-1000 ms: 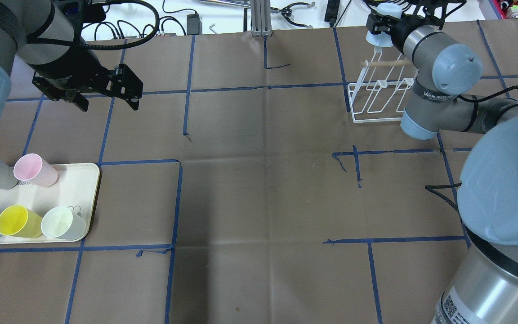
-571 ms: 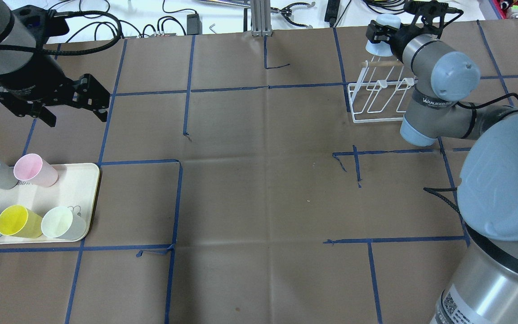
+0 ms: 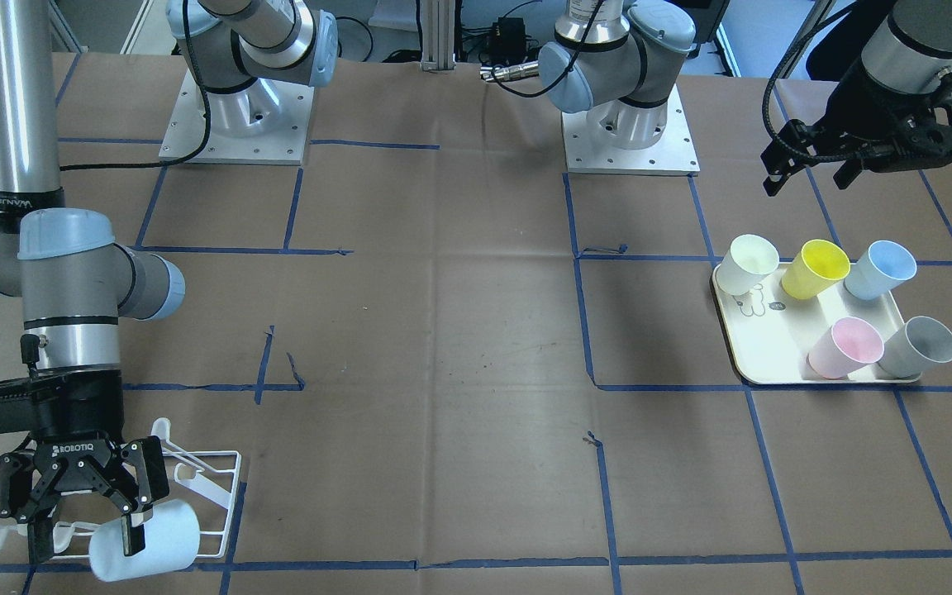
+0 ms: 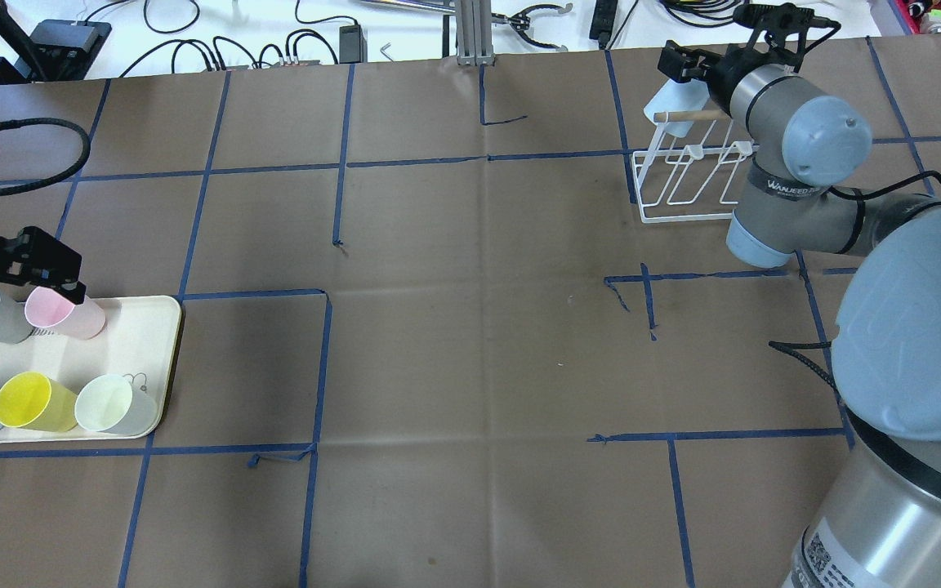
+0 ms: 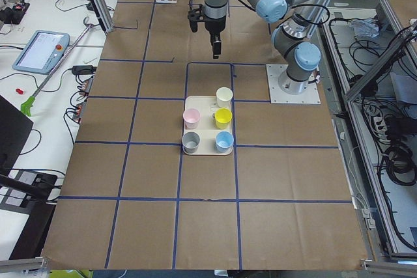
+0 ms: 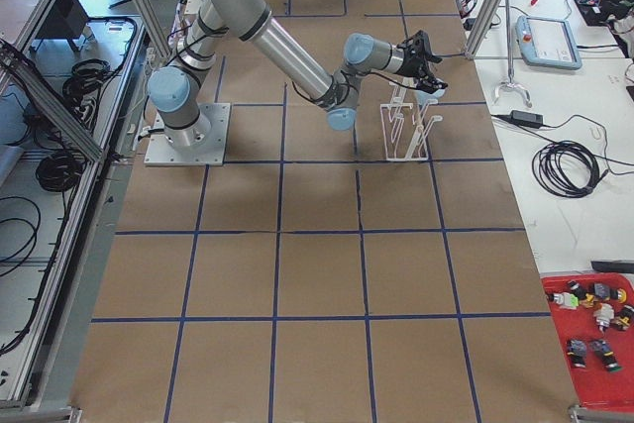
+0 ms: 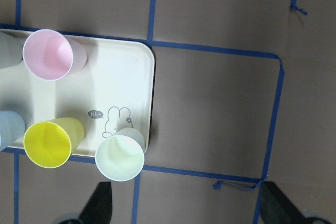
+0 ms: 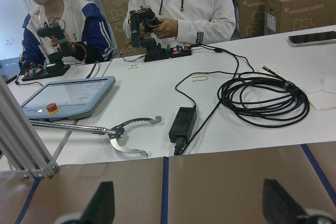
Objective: Transfer IKEA cup to right arm and place on rack
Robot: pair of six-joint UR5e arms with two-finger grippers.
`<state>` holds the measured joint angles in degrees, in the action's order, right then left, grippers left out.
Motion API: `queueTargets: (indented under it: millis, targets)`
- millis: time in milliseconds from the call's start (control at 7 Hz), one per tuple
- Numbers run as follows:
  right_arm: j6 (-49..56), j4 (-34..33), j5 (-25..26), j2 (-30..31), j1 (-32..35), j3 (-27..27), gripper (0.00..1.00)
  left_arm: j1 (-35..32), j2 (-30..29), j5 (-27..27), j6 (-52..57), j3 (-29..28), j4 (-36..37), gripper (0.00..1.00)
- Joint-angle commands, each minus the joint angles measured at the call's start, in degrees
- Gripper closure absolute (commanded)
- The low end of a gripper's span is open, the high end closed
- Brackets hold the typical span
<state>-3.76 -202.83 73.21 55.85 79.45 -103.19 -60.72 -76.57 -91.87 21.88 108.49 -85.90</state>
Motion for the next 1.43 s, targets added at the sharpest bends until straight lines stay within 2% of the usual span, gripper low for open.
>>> queueTargets:
  millis: [0,143,429,714,1000,1286]
  targets:
    - [-0.1,-0.1,0.0,1.6,0.2,0.2,0.0,4.0,2.4,0.2,4.4,7.4,5.1,0.02]
    - [0.0,0.2,-0.8,3.6,0.2,-0.2,0.0,4.0,2.0,0.4,6.1,9.0,6.8,0.02]
    - [-1.9,0.7,-0.7,8.2,0.4,-2.3,0.0,4.1,1.2,0.7,8.7,16.1,15.8,0.02]
    - [-9.5,0.8,-0.7,14.6,1.8,-6.3,0.0,4.1,-0.6,0.8,10.7,21.5,23.6,0.02]
    - [-19.0,1.0,-0.9,21.1,3.0,-11.7,0.0,4.2,-3.5,0.6,11.6,21.9,24.2,0.03]
    - [-30.5,1.0,-1.1,25.9,5.2,-15.0,0.0,4.2,-7.5,0.1,11.8,23.0,28.4,0.02]
